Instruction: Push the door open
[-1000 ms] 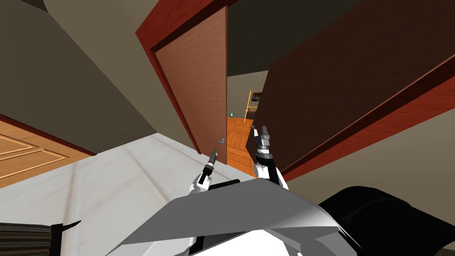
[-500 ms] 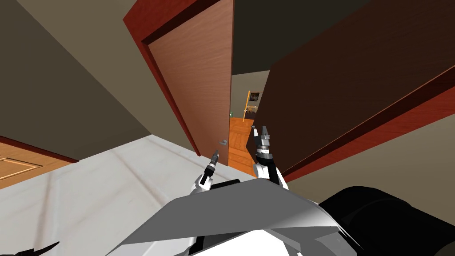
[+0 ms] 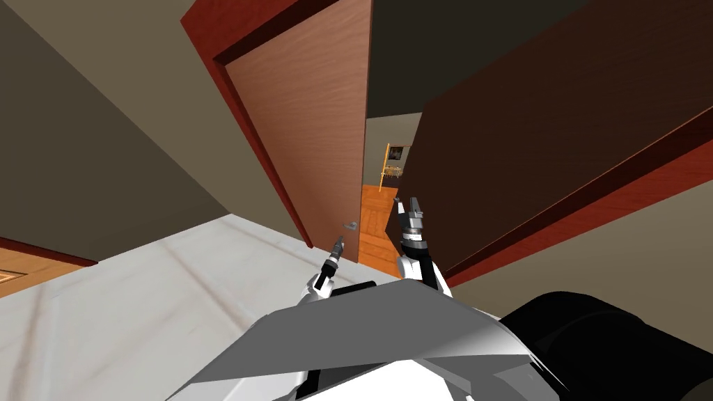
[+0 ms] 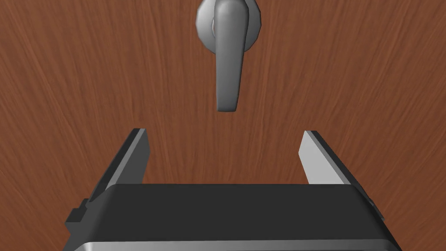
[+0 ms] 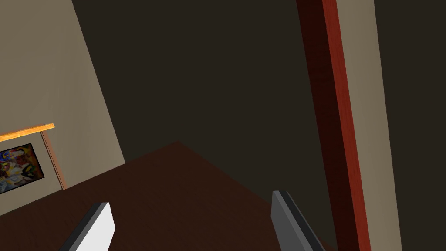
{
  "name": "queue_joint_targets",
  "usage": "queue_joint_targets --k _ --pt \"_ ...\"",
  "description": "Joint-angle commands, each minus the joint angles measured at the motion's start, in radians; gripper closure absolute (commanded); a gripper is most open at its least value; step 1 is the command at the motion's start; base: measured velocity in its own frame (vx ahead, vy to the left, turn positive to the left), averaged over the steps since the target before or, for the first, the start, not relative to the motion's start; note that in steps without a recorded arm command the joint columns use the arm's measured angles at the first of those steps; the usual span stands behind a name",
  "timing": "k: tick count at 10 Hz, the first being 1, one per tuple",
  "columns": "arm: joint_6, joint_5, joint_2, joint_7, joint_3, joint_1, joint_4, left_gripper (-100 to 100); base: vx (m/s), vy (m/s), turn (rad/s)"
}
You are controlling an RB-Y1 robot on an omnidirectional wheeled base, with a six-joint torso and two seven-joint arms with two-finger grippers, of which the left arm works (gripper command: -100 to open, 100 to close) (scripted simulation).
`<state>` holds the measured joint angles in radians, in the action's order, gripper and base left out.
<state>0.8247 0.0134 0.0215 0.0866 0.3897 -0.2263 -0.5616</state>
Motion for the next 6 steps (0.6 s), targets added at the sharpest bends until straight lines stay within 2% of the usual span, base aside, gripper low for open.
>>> queue_joint_targets --k 1,4,6 --pt "-0.003 0.0 0.015 0.0 -0.001 0.008 -0.012 -100 0.178 -0.06 -0.023" --pt "0.003 0.002 0.02 -0.005 -0.008 0.01 -0.007 -100 0.181 -0.084 -0.028" --pt "0.006 0.003 0.011 -0.008 -0.012 0.011 -0.004 -100 0.193 -0.056 -0.028"
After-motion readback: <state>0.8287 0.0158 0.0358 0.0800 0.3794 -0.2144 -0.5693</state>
